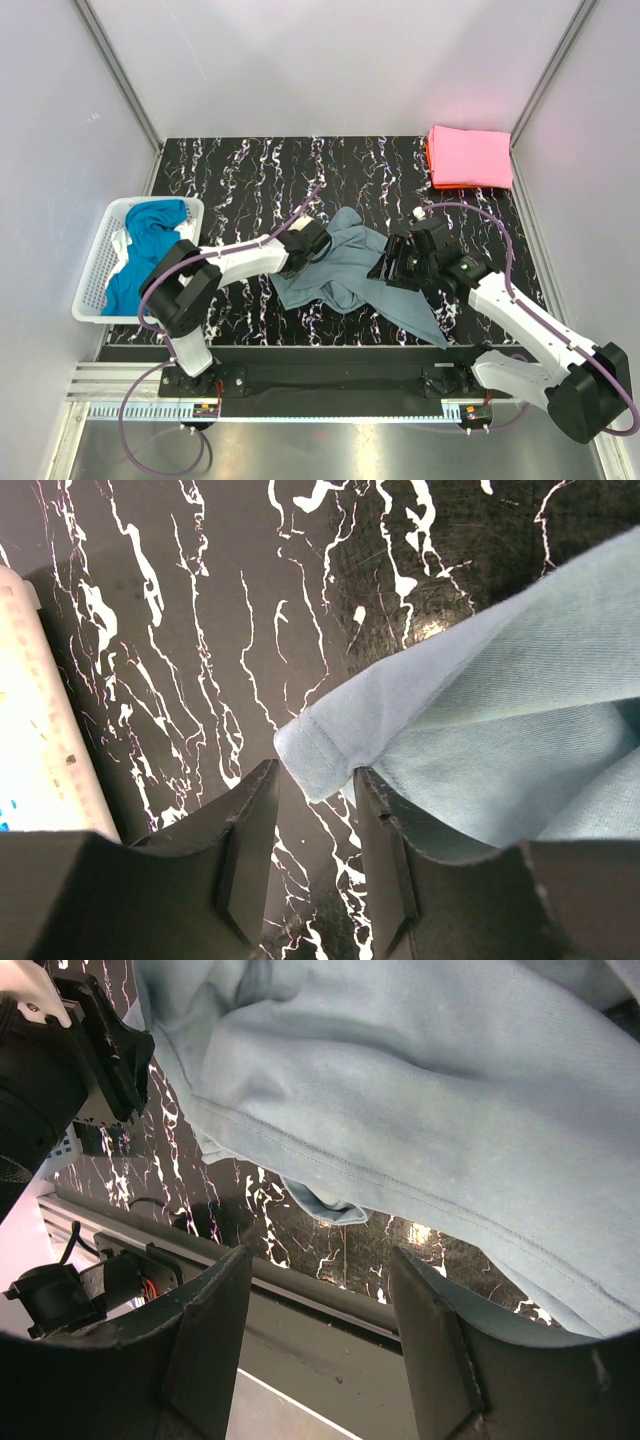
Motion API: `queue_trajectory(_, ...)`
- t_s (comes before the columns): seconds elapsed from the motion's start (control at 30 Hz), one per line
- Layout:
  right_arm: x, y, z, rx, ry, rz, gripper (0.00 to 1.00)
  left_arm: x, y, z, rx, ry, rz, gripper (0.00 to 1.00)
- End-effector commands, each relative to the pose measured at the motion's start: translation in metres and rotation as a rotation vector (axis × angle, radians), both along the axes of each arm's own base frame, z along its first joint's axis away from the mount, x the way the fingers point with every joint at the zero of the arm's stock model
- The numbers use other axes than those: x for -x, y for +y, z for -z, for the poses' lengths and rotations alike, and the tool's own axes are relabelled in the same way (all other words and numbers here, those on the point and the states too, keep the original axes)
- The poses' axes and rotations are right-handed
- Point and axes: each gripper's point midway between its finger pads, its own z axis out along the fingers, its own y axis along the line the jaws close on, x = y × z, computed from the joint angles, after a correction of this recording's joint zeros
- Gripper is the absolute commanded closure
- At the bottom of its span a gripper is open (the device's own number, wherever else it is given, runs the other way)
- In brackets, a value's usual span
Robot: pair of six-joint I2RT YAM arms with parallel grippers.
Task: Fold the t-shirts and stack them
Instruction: Flatten the tshirt out
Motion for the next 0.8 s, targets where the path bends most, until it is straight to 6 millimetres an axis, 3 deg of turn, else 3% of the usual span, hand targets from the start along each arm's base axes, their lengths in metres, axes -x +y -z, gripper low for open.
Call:
queue_trajectory(0.0, -0.008, 0.006, -0.018, -0.019, -0.057, -0.011, 0.35, -0.017, -0.007, -0.010, 0.011, -0.050, 0.005, 0.61)
queue_trajectory(0.2, -0.008, 0.006, -0.020, -0.022, -0.059, -0.015, 0.35, -0.019, -0.006, -0.006, 0.017, -0.035, 0.004, 0.69)
queue_trajectory(0.43, -0.010, 0.007, -0.023, -0.023, -0.065, -0.014, 0.35, -0.021, -0.003, -0.003, 0.036, -0.024, -0.008, 0.73)
queue_trajectory(0.63, -0.010, 0.008, -0.024, -0.024, -0.061, -0.016, 0.35, -0.025, 0.001, -0.003, 0.025, -0.023, -0.021, 1.00)
queue_trajectory(0.73, -0.007, 0.005, -0.025, -0.016, -0.043, -0.008, 0.35, -0.023, -0.001, -0.015, 0.030, -0.008, -0.030, 1.00)
queue_trajectory(0.77, -0.005, 0.004, -0.026, -0.013, -0.040, -0.009, 0.35, -0.029, -0.008, -0.030, 0.058, -0.029, -0.034, 1.00)
